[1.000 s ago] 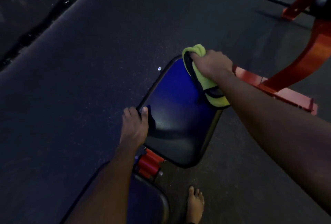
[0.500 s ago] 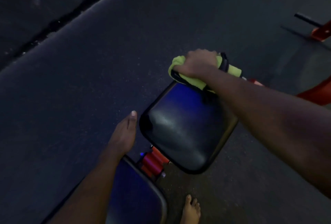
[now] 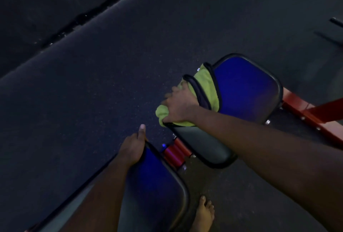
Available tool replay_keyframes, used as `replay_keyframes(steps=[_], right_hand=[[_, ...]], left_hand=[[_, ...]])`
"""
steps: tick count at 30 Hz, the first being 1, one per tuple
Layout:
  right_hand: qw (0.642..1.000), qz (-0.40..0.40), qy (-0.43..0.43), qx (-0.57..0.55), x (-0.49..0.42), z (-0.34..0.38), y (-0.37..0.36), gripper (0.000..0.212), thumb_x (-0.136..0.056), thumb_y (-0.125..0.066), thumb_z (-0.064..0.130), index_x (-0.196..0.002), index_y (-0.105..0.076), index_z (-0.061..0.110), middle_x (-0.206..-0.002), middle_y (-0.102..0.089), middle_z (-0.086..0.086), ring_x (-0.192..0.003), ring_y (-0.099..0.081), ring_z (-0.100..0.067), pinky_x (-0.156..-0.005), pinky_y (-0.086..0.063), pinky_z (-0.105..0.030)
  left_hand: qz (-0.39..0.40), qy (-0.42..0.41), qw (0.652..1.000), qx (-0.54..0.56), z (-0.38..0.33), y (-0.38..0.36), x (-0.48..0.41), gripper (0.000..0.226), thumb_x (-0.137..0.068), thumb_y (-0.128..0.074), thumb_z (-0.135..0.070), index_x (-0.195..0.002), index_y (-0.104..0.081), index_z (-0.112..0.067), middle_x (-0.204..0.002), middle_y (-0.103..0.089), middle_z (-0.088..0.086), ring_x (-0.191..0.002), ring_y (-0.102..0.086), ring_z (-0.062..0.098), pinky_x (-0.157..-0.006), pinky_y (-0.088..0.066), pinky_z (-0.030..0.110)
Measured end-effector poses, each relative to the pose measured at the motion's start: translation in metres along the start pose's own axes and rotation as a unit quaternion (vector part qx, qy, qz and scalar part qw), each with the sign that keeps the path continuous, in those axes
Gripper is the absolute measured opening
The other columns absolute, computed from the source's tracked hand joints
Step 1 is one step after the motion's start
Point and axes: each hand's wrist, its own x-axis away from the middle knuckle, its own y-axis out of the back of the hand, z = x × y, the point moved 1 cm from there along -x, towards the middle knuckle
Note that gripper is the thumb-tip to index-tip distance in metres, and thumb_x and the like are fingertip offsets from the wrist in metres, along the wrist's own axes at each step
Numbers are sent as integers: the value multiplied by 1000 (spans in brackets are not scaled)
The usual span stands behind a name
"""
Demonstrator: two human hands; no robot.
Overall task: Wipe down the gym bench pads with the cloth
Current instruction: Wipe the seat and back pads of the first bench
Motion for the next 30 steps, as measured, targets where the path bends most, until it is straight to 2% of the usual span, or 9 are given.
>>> replay_keyframes(steps=[3,5,8,12,14,19,24,26,30], right_hand=[[998,-22,54,11,21,26,-17,66,-86,-51,73,-143,-53,39,-157,-39,1,-149,-20,-33,-117,-5,-68],[997,-42,63,-5,38,41,-29,55,-87,-59,61,-137,-59,39,-166,-27,-1,-156,-1,-34,-117,5,-69],[995,-64,71,-24,78,53,-63,41,-89,-60,37,-129,-67,33,-170,-17,-2,-157,13,-30,-118,3,-69],[989,-118,81,-23,144,54,-116,62,-69,-78,31,-129,-63,31,-168,-22,2,-158,0,-27,-119,-6,-65],[988,-142,67,0,141,52,-118,70,-64,-78,34,-132,-61,33,-169,-20,3,-158,-4,-27,-121,1,-63],[987,-163,1,10,61,66,-75,65,-71,-73,42,-135,-63,30,-170,-16,0,-158,7,-29,-119,12,-65],[980,-177,-89,-24,37,41,-51,77,-80,-55,60,-152,-42,36,-171,-13,-2,-158,3,-30,-118,5,-69],[955,-209,-194,-84,46,8,-45,76,-80,-48,63,-152,-41,39,-170,-16,1,-158,-4,-30,-117,3,-70],[894,-259,-344,-121,89,-8,-65,80,-82,-47,72,-155,-29,47,-171,-12,2,-158,-5,-32,-115,3,-71]], left_hand=[[-19,9,999,-32,-2,-3,6,87,-96,-6,-66,-106,-64,-1,-114,-62,23,-101,-58,30,-96,-39,42],[-21,1,999,-29,-1,-2,10,82,-97,-8,-64,-99,-64,-4,-111,-62,21,-95,-58,26,-92,-40,41],[-18,-10,999,-34,-2,-1,14,76,-98,-8,-63,-94,-64,-12,-107,-63,14,-90,-55,19,-92,-40,39],[48,-15,998,-36,-1,6,12,80,-97,-6,-65,-116,-65,-14,-118,-62,12,-107,-57,22,-103,-40,43],[73,-19,996,-42,2,8,10,83,-97,-5,-67,-125,-61,-13,-127,-59,14,-118,-55,26,-108,-37,47],[47,-49,993,-100,3,0,11,84,-98,-3,-65,-143,-48,-10,-145,-49,17,-133,-46,30,-111,-30,45],[1,-70,989,-131,11,-8,3,82,-97,-3,-65,-125,-60,-12,-127,-61,14,-108,-57,24,-94,-39,41],[-8,-76,988,-137,13,-10,1,81,-96,-3,-66,-112,-63,-15,-115,-65,11,-95,-57,19,-90,-41,40],[-3,-87,986,-139,13,-7,4,79,-97,-4,-64,-119,-62,-15,-119,-65,10,-107,-59,23,-99,-43,45]])
